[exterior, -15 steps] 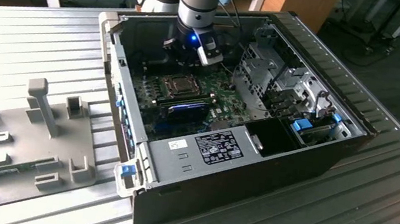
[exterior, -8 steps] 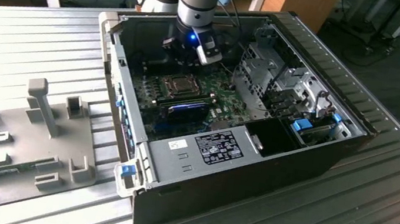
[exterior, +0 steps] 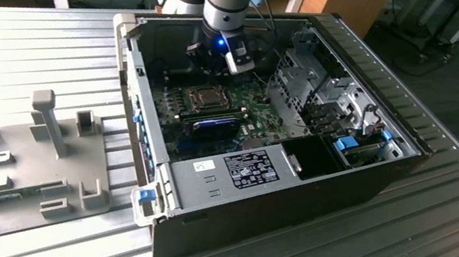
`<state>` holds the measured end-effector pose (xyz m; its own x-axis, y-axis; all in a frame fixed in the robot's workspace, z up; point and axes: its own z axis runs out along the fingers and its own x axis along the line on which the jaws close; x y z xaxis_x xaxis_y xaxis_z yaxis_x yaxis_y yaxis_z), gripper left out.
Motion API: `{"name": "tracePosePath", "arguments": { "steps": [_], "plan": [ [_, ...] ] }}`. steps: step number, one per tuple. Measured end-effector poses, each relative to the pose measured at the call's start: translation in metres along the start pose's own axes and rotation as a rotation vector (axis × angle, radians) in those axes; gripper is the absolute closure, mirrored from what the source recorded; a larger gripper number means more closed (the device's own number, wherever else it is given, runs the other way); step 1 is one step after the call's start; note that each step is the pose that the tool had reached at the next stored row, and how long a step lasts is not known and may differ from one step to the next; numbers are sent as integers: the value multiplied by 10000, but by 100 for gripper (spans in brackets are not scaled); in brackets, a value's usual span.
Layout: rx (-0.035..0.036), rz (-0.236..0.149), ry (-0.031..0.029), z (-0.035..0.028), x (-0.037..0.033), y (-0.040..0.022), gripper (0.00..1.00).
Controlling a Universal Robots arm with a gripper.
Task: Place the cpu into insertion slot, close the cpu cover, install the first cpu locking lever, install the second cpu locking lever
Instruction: 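Install the first cpu locking lever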
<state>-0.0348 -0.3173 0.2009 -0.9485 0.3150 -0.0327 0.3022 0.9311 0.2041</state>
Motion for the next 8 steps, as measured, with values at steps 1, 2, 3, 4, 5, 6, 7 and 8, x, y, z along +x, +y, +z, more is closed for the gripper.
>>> {"name": "tracePosePath", "arguments": {
  "steps": [1, 2, 3, 4, 5, 6, 7, 8],
  "plan": [
    [1, -1, 0, 0, -2, -5, 90],
    [1, -1, 0, -1, -4, -11, 90],
    [2, -1, -1, -2, -6, -17, 90],
    [6, -1, -1, -3, -9, -25, 90],
    [8, -1, -2, -3, -10, -31, 90],
    [12, -2, -4, -3, -11, -35, 90],
    [18, -1, -6, -2, -12, -36, 90],
    [23, -1, -7, -2, -12, -36, 90]
  ]
}}
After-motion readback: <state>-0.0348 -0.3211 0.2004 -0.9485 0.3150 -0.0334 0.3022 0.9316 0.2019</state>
